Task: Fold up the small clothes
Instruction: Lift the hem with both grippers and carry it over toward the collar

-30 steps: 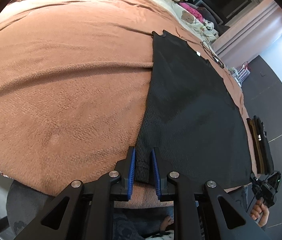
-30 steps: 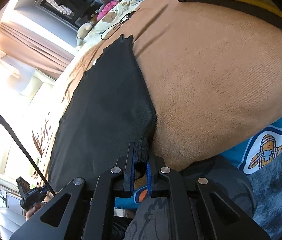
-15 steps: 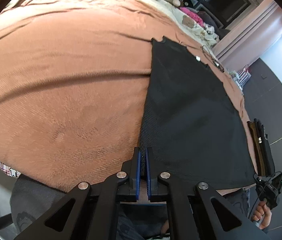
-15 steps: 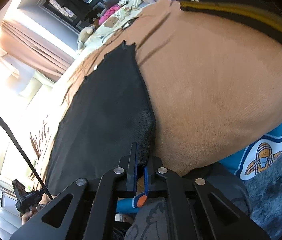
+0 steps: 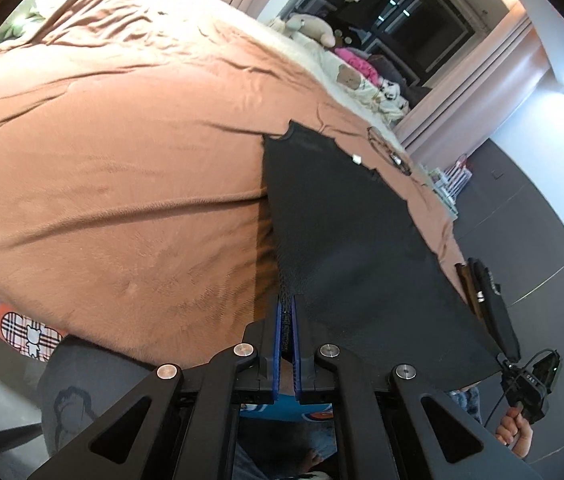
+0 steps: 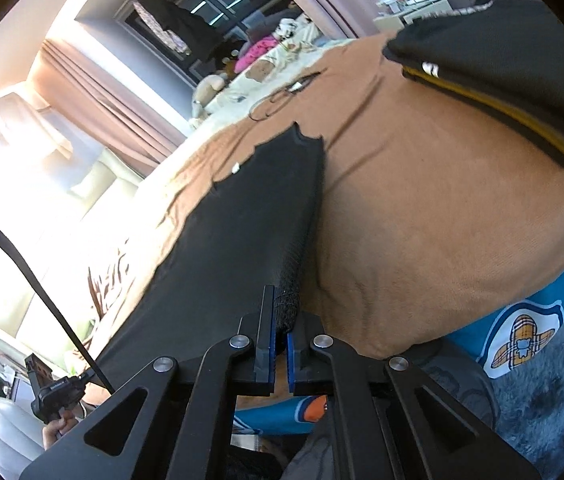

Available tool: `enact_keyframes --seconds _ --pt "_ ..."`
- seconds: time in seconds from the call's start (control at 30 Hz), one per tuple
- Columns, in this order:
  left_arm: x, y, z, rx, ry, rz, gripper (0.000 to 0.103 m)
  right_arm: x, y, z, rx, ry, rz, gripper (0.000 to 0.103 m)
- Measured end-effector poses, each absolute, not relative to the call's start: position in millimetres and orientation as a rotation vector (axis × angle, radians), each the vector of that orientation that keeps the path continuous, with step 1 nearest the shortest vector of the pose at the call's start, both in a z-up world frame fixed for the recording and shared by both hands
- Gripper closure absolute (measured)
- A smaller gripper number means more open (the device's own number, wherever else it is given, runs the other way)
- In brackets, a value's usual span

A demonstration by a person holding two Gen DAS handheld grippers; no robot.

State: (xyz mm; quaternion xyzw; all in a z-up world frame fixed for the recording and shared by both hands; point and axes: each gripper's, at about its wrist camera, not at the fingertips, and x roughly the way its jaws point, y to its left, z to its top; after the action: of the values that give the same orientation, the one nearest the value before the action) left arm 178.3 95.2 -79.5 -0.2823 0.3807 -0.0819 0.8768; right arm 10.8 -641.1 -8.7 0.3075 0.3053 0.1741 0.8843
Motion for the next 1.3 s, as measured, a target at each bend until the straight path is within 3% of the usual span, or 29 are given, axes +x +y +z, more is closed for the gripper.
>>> enact_keyframes --seconds 0.83,1.3 --pt "66.2 107.8 -6.6 -0.641 0.581 -0.225 0.099 -61.9 -672.7 -3.4 0.624 0.486 0.469 0.103" --pt "78.1 99.6 -2.0 -0.625 0.582 -0.230 0.099 -41.0 -681.5 -26.4 0.633 0.494 0.469 0.103"
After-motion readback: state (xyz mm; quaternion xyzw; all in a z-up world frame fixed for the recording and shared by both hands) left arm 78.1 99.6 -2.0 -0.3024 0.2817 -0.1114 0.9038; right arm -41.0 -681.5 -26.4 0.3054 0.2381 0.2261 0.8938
